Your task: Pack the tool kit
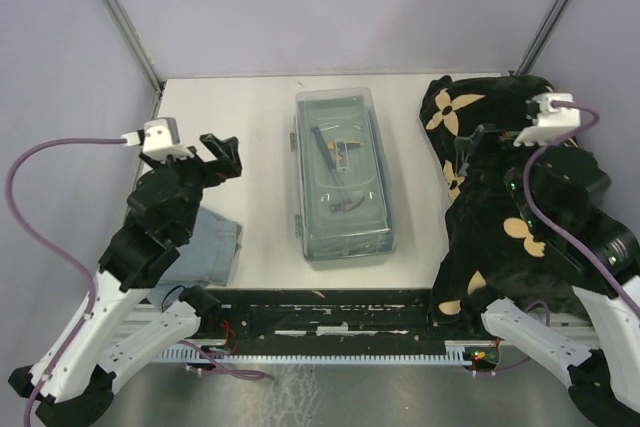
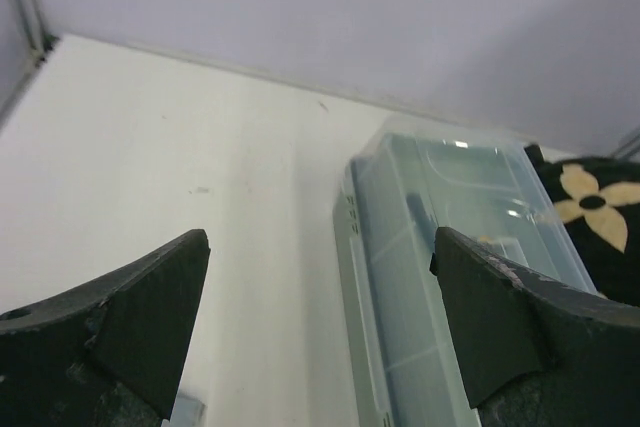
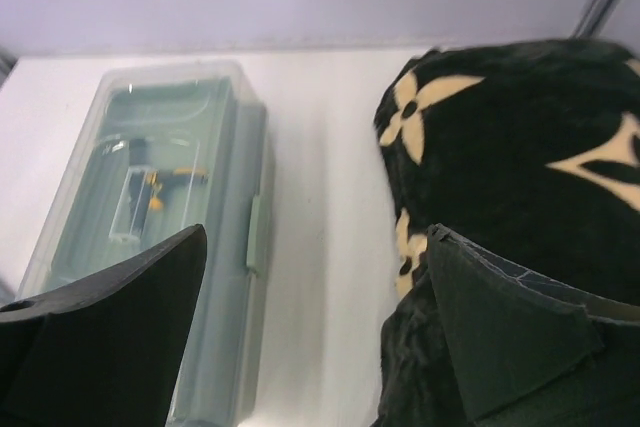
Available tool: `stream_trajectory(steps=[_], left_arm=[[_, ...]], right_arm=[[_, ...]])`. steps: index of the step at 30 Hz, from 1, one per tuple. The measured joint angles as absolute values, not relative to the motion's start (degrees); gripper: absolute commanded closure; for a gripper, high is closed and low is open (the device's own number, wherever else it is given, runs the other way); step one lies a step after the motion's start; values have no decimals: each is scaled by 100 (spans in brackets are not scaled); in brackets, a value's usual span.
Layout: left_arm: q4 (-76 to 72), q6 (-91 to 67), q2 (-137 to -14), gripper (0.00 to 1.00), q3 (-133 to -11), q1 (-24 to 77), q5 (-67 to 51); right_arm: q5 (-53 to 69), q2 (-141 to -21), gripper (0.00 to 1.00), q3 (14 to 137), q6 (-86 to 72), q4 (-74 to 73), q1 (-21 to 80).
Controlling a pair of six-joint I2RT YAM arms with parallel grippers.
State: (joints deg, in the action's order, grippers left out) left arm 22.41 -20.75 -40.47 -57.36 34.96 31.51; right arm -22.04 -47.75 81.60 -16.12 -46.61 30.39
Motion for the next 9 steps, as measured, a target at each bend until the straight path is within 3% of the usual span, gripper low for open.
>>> stream_trajectory(steps=[9], left_arm=[[2456,-1317,-3898,1,-6180,3496,4025]], right_arm=[[-3155,-4012,1,7800,-1035,-4101,3037]])
